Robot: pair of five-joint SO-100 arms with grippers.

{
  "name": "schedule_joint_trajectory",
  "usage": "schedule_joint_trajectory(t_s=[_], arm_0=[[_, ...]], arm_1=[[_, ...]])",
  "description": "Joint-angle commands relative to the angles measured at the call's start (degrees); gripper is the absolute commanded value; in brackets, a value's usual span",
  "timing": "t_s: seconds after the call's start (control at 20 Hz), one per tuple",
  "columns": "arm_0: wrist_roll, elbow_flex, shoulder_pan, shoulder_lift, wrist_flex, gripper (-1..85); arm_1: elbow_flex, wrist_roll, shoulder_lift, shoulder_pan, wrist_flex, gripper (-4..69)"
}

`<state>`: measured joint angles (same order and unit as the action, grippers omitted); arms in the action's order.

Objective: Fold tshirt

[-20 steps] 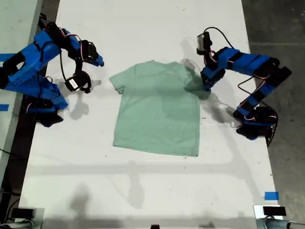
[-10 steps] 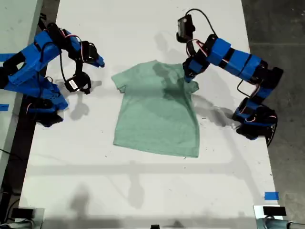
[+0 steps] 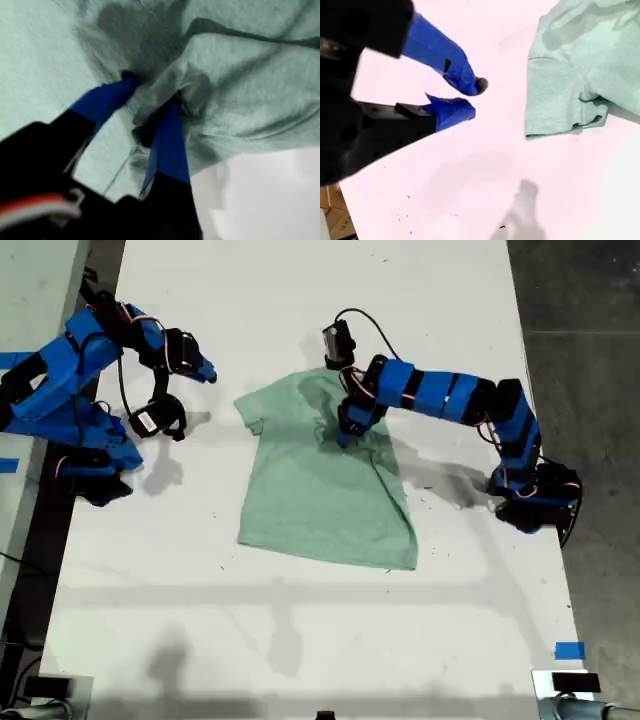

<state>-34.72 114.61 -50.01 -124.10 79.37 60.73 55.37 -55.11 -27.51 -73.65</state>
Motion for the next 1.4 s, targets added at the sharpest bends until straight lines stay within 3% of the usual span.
schedule_joint_trajectory(t_s=[0.0, 0.5, 0.75, 1.35], arm_0=[[0.7, 0.0, 0.4, -2.8, 0.7, 8.3], [-1.1, -1.0, 3.1, 4.1, -4.7, 19.0], [-1.8, -7.5, 2.1, 22.8, -5.1, 27.8], [-4.4, -28.0, -5.4, 59.2, -2.6, 29.9]], arm_1=[[-5.1, -1.4, -5.4, 1.5, 2.4, 28.9], [10.5, -0.5, -43.0, -1.1, -9.1, 21.5], [24.9, -2.5, -54.2, -0.8, -5.6, 17.5], [39.1, -3.3, -68.4, -0.6, -2.4, 17.7]])
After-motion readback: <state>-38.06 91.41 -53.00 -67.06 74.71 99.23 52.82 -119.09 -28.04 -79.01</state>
